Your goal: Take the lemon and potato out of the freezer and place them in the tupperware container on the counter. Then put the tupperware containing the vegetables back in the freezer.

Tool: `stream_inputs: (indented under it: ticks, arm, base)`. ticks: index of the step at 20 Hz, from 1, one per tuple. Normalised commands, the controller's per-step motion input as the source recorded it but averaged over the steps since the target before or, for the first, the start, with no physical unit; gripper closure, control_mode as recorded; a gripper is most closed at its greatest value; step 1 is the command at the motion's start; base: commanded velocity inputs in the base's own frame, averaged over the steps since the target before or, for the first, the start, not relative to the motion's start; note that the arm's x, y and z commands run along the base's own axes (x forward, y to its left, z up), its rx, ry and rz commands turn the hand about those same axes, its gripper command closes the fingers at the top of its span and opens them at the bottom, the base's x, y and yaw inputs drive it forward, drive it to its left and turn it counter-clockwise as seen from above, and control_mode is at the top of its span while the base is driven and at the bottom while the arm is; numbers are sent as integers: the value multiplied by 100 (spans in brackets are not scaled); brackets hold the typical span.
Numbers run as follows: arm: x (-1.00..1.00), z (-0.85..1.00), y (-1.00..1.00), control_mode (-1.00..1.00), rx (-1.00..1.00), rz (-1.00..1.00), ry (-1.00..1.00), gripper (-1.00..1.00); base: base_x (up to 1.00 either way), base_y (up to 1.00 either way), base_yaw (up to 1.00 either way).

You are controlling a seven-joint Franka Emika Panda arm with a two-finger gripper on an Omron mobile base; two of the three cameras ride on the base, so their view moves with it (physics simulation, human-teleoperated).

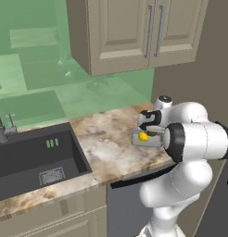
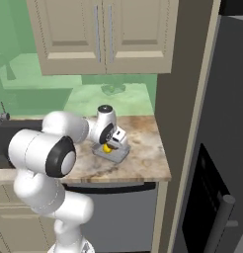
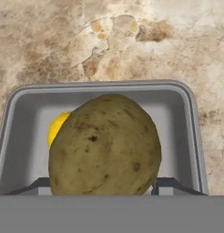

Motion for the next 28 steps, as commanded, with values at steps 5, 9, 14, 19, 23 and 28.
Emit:
stream_inputs:
  ticks: [5,9,14,19,23,28]
  arm:
    - [21,-25,-2,-100,0,0,0,100]
    - [19,-23,0,-100,0,0,0,100]
    - [14,-21,0,-100,0,0,0,100]
    - [-10,-20,0,-100,0,0,2,-100]
    - [-57,0,0,-100,0,0,-1,-100]
    - [-64,2,0,-100,0,0,-1,-100]
  base:
    - [0,0,0]
    - [0,0,0]
    - [0,0,0]
    - [0,0,0]
    - [0,0,0]
    - [0,0,0]
